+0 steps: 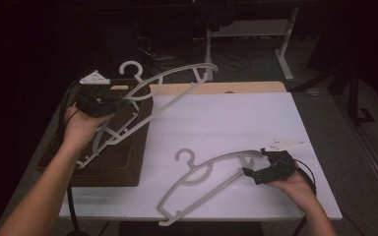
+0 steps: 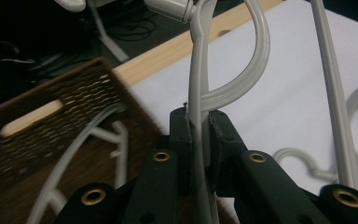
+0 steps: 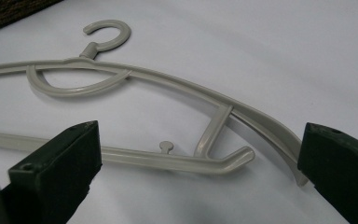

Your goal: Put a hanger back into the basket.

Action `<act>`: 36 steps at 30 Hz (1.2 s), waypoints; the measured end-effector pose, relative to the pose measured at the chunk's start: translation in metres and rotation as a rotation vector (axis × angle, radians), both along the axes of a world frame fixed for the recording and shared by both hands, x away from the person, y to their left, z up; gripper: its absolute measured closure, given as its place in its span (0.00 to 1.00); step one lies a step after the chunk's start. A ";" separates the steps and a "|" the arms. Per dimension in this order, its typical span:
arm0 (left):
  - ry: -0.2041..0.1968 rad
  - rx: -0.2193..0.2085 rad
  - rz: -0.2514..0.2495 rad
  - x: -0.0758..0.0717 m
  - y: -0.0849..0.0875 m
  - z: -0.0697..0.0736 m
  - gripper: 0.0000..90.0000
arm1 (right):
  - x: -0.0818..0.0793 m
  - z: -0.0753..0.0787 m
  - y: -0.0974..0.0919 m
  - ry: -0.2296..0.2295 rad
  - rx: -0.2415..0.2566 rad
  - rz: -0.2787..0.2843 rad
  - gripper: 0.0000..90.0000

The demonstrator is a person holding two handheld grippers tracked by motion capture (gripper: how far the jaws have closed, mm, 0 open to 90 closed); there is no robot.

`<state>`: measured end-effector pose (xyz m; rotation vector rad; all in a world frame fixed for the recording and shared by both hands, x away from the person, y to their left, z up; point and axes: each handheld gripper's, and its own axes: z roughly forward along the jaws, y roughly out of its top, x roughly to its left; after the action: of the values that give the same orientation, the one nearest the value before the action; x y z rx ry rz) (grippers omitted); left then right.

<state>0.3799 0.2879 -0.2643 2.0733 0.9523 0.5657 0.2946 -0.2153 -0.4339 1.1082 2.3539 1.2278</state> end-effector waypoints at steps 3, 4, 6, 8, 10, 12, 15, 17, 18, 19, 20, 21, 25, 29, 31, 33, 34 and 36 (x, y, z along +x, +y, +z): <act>-0.003 0.006 0.037 -0.003 0.024 0.001 0.91 | 0.000 0.000 0.000 -0.001 -0.001 -0.001 0.00; -0.003 0.007 0.053 -0.004 0.031 0.001 0.91 | 0.000 0.000 0.000 0.000 -0.002 -0.001 0.00; -0.007 0.015 0.077 -0.005 0.046 0.001 0.91 | 0.001 0.000 0.000 0.002 -0.002 -0.003 0.00; -0.007 0.023 0.101 -0.007 0.061 0.001 0.91 | 0.001 0.000 0.000 -0.001 -0.002 -0.002 0.00; -0.010 0.029 0.119 -0.007 0.072 -0.001 0.91 | 0.001 0.000 0.000 0.001 -0.003 -0.004 0.00; -0.012 0.035 0.139 -0.007 0.083 -0.004 0.91 | 0.001 0.000 0.000 0.004 -0.002 -0.006 0.00; -0.010 0.050 0.171 -0.005 0.099 -0.011 0.91 | 0.001 -0.001 0.001 0.004 -0.004 -0.006 0.00; -0.015 0.072 0.189 -0.004 0.107 -0.015 0.91 | 0.001 -0.001 0.001 0.004 -0.004 -0.006 0.00; -0.014 0.087 0.201 -0.003 0.111 -0.017 0.91 | 0.001 -0.001 0.000 0.005 -0.004 -0.009 0.00; -0.011 0.094 0.212 -0.002 0.115 -0.018 0.91 | 0.001 -0.001 0.000 0.005 -0.004 -0.009 0.00; -0.010 0.104 0.224 -0.002 0.121 -0.020 0.91 | 0.001 -0.001 0.000 0.004 -0.004 -0.010 0.00; -0.007 0.110 0.229 -0.001 0.124 -0.021 0.91 | 0.001 0.000 0.000 0.004 -0.003 -0.011 0.00; 0.007 0.125 0.260 -0.001 0.139 -0.027 0.91 | 0.001 -0.001 0.000 0.006 -0.004 -0.011 0.00; 0.023 0.159 0.285 -0.001 0.150 -0.035 0.91 | 0.001 -0.001 0.000 0.008 -0.005 -0.011 0.00; 0.035 0.165 0.290 -0.001 0.153 -0.039 0.91 | 0.001 -0.001 0.000 0.007 -0.005 -0.012 0.00; 0.050 0.169 0.290 0.001 0.154 -0.043 0.91 | 0.001 -0.001 0.000 0.007 -0.005 -0.012 0.00; 0.057 0.178 0.287 0.002 0.154 -0.046 0.91 | 0.001 -0.001 0.000 0.008 -0.006 -0.013 0.00; 0.068 0.196 0.288 0.006 0.152 -0.050 0.91 | 0.002 -0.001 0.001 0.008 -0.009 -0.011 0.00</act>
<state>0.3856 0.4395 -0.3145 2.1524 1.2922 0.7682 0.2963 -0.2146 -0.4352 1.1231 2.3540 1.2099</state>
